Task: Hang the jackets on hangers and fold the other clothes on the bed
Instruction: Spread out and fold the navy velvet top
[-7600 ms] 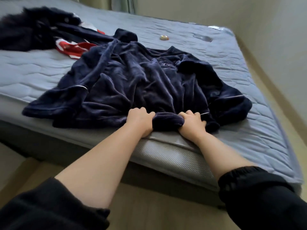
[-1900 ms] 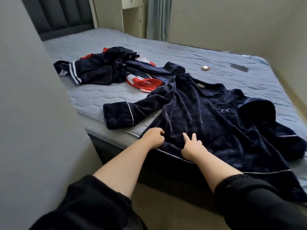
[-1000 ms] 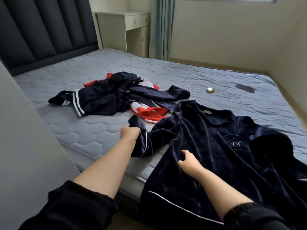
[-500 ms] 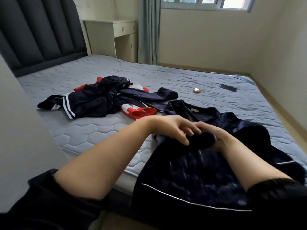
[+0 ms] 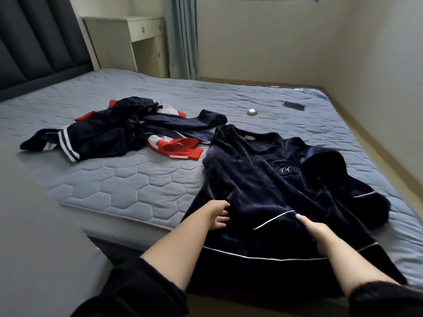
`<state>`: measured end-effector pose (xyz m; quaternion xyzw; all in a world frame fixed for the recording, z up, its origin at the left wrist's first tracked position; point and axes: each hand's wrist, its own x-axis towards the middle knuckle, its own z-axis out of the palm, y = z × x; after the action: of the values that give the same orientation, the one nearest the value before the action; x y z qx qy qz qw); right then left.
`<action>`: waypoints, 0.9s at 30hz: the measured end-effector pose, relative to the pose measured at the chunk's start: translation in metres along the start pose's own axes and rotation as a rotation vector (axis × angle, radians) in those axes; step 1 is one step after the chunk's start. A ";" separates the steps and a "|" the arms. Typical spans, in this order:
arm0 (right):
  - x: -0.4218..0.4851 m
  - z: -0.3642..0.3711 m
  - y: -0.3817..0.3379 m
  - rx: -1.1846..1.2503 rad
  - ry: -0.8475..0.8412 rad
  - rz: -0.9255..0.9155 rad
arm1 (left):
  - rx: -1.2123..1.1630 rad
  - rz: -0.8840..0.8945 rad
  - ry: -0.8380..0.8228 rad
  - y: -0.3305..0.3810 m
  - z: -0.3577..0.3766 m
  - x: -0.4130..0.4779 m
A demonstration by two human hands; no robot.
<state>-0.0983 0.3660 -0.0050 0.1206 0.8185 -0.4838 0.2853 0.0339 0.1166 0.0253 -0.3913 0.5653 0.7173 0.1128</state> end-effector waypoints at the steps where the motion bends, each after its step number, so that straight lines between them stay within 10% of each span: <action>1: -0.006 0.001 0.004 0.008 -0.013 -0.023 | -0.045 0.000 -0.009 -0.003 0.010 0.003; 11: -0.055 -0.033 -0.001 0.620 -0.349 -0.150 | -0.432 0.033 -0.069 -0.013 0.078 0.026; 22: -0.046 -0.040 0.020 0.862 -0.162 0.217 | -0.360 -0.025 -0.218 -0.033 0.132 0.018; 27: -0.027 -0.054 0.025 0.515 0.508 -0.129 | -0.246 -0.023 -0.470 -0.028 0.139 0.008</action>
<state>-0.0831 0.4269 0.0127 0.2529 0.7206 -0.6456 0.0023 -0.0148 0.2489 0.0066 -0.2310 0.4277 0.8505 0.2009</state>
